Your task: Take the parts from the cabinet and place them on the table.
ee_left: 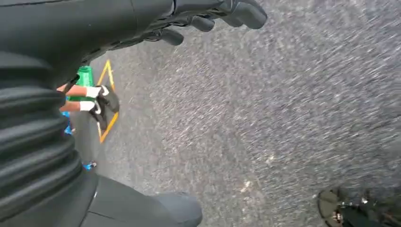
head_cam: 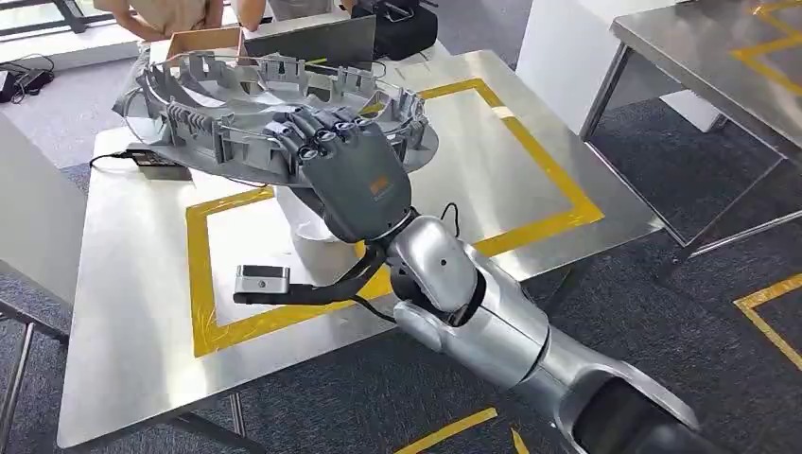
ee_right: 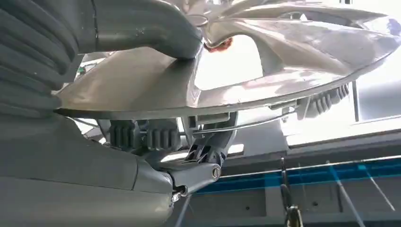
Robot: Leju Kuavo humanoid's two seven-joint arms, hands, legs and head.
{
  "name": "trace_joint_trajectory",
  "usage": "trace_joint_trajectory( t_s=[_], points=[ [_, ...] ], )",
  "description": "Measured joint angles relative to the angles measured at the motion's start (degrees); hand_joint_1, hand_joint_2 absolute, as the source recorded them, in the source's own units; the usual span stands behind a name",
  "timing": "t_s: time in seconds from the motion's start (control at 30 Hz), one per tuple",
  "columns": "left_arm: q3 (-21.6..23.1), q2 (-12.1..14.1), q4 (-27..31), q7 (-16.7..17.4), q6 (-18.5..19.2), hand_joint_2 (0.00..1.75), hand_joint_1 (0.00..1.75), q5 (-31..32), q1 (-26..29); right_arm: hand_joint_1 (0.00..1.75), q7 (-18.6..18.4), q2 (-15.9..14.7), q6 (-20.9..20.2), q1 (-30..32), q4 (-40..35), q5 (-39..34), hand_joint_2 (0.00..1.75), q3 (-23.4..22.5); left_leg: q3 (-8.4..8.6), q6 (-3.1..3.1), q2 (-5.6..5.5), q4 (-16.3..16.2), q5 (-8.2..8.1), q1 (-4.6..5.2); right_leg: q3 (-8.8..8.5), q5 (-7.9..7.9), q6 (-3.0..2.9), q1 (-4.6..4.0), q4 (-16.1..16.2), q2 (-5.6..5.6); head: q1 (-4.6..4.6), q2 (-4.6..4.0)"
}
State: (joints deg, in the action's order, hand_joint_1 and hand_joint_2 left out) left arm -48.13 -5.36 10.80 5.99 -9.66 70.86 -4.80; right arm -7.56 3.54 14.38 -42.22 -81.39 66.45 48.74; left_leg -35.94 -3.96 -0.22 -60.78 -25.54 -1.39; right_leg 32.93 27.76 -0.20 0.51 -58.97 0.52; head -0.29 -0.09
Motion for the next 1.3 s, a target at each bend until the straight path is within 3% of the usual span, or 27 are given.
trace_joint_trajectory(
  t_s=[0.03,0.07,0.1,0.13,0.27,0.37,0.5,0.7,0.97,1.3],
  points=[
    [0.00,-0.04,-0.04,0.00,0.00,1.75,0.00,0.06,-0.26,1.75,-0.37,0.02,-0.41,-0.32,0.15,-0.13,1.75,-0.04,0.28,1.45,-0.06,0.84,-0.38,-0.08,0.42,0.06,0.13,0.02,-0.41,0.14,-0.07,0.00],
    [0.00,0.04,0.00,-0.02,0.04,1.75,0.00,0.59,-0.35,1.75,-0.59,0.11,-0.96,-0.61,1.20,-0.85,1.75,-0.31,0.13,1.92,-0.04,0.97,-0.15,-0.24,0.45,0.23,-0.06,-0.28,-0.47,0.14,0.24,0.00],
    [0.02,0.00,0.02,-0.02,0.13,1.75,0.00,0.79,-0.37,1.75,-0.85,0.11,-1.40,-0.86,2.08,-1.47,1.75,-0.55,0.12,1.92,-0.16,0.92,-0.19,-0.22,0.36,-0.03,-0.88,-0.31,-0.24,0.15,0.29,0.00],
    [0.02,-0.02,0.00,0.09,0.20,1.75,0.00,1.20,-0.40,1.75,-1.12,0.11,-2.03,-1.16,3.28,-2.12,1.75,-0.94,0.12,2.01,-0.26,0.92,-0.24,-0.14,0.18,-0.04,-1.19,-0.33,-0.06,0.07,0.31,0.00],
    [0.07,0.02,0.02,0.50,0.85,1.75,0.00,2.40,-1.12,1.75,-1.53,1.05,-4.66,-4.85,14.74,-4.66,1.75,-3.56,0.13,3.07,-0.63,0.91,-0.33,0.13,-0.28,-0.13,-1.16,-0.24,0.54,-0.35,0.35,0.00],
    [0.11,0.02,0.02,0.61,0.96,1.75,0.00,2.66,-1.68,1.75,-1.24,2.29,-5.07,-8.33,25.37,-5.66,1.75,-5.94,0.11,3.27,-0.66,0.90,-0.24,0.24,-0.37,-0.41,-0.63,-0.16,0.82,-0.42,0.35,0.00],
    [0.17,0.02,0.02,0.61,1.20,1.75,0.00,3.28,-2.05,1.75,-3.19,2.93,-7.25,-13.29,39.84,-6.88,1.75,-9.09,0.10,3.47,-0.70,0.85,-0.16,0.35,-0.42,-0.52,0.79,0.00,0.96,-0.44,0.33,0.00],
    [0.83,0.04,0.02,-0.02,1.92,1.75,0.00,4.35,-2.22,1.75,-7.08,1.99,-10.89,-16.49,53.20,-7.85,1.75,-12.85,0.17,3.50,-0.58,0.88,-0.12,0.34,-0.31,-0.59,1.03,-0.04,0.96,-0.40,0.31,0.00],
    [1.55,0.04,0.02,-0.28,2.47,1.75,0.00,4.85,-2.38,1.75,-6.47,-1.53,-10.95,-15.61,59.71,-9.20,1.75,-15.58,0.41,3.42,-0.30,1.14,-0.08,0.32,-0.31,-0.56,1.08,-0.05,0.93,-0.19,0.33,0.00],
    [2.01,0.02,0.02,-0.55,2.47,1.75,0.00,4.83,-2.48,1.75,-4.96,-1.07,-13.42,-15.11,61.39,-8.39,1.75,-15.82,0.43,3.29,-0.25,1.27,0.01,0.28,-0.25,-0.55,1.06,-0.10,0.84,-0.17,0.33,0.00]
  ],
)
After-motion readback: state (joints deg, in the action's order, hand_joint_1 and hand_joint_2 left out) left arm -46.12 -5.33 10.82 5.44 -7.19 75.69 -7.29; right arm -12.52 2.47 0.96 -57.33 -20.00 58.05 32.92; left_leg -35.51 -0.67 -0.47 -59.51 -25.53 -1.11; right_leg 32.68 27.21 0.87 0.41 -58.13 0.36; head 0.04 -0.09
